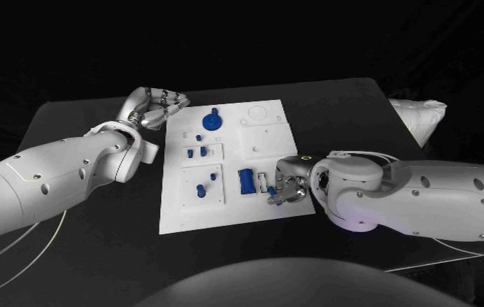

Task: Assemble the parts on the task board

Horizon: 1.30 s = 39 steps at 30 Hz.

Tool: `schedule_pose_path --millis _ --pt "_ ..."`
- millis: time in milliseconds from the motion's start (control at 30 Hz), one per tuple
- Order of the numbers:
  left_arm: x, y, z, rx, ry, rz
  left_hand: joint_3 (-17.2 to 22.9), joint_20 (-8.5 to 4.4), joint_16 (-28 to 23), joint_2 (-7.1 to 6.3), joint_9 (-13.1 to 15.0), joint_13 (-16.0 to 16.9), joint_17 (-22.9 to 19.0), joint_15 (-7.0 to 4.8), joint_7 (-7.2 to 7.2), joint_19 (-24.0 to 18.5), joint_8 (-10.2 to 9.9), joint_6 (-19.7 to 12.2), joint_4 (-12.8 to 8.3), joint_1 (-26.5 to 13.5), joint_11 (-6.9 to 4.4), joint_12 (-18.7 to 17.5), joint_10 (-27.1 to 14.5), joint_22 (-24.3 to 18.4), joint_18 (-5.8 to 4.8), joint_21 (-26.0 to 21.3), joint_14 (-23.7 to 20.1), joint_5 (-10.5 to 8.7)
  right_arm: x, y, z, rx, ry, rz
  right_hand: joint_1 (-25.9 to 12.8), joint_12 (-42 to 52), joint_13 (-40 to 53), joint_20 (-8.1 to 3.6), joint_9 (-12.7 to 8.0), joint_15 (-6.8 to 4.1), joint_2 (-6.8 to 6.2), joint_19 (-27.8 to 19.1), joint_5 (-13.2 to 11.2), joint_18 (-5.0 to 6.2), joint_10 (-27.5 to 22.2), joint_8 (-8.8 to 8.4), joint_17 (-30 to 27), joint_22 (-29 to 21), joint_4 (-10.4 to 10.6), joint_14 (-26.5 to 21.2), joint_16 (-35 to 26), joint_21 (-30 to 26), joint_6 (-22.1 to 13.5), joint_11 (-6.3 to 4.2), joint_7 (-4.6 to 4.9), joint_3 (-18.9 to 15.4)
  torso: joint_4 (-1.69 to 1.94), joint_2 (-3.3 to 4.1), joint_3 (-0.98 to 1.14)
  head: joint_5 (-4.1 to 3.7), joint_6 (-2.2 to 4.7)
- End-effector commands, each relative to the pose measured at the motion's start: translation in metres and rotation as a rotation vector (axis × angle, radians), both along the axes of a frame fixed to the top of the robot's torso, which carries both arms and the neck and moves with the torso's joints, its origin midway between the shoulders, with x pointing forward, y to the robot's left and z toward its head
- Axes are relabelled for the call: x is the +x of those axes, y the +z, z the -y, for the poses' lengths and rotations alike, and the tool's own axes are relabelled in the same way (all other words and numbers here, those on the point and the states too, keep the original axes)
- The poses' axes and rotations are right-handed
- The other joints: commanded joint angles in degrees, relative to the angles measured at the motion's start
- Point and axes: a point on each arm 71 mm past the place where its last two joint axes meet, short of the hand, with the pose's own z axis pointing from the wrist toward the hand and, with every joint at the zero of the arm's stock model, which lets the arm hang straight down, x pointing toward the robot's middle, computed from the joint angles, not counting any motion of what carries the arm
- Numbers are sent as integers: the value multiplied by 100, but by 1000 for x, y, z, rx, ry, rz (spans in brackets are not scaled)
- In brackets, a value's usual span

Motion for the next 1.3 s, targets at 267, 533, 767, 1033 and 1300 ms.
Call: schedule_pose_path --millis 267,533,767,1033,1300 --pt "-1 0 2 -3 -20 -2 -46 -34 -20 43 -6 -2 1172 -39 3 444 -30 54 0 -6 -29 -6 -3 1442 9 -27 465 23 4 -9 3 -119 12 15 179 16 1507 -38 169 -34 73 609 68 -39 599 104 1509 1506 -129 597 23 26 -131 -30 -3 51 0 2 0 7 0" --pt "-1 0 2 -4 -22 -3 -58 -34 -18 50 -6 -2 1175 -40 3 446 -32 55 1 -6 -30 -6 0 1443 8 -24 466 23 6 -12 4 -156 20 22 218 16 1507 -37 259 -32 133 609 136 -39 599 133 1509 1506 -161 597 23 26 -234 -21 10 95 4 4 -1 -18 0" --pt "-1 0 2 -3 -21 -3 -58 -34 -18 50 -6 -2 1175 -40 3 446 -32 55 1 -6 -30 -6 0 1443 8 -24 466 23 7 -14 6 -195 30 20 217 16 1507 -33 307 -25 90 609 111 -39 599 132 1509 1506 -190 597 23 26 -327 -3 32 78 0 0 -2 -18 0" --pt "-1 0 2 -3 -21 -4 -58 -34 -18 50 -6 -2 1175 -40 3 446 -32 55 1 -6 -30 -6 0 1443 8 -24 466 23 9 -14 7 -216 35 34 637 16 1507 -17 378 -4 221 609 505 -39 599 130 1509 1506 -486 597 23 26 -454 5 42 342 3 3 1 -17 0" --pt "-1 0 1 -3 -20 -3 -58 -34 -18 50 -6 -2 1175 -40 3 446 -32 55 1 -6 -30 -6 0 1443 8 -24 466 23 12 -14 10 -183 22 56 936 16 1507 59 164 98 338 609 889 -39 599 -115 1509 1506 -803 597 23 26 -395 56 103 785 2 2 -2 -10 0"
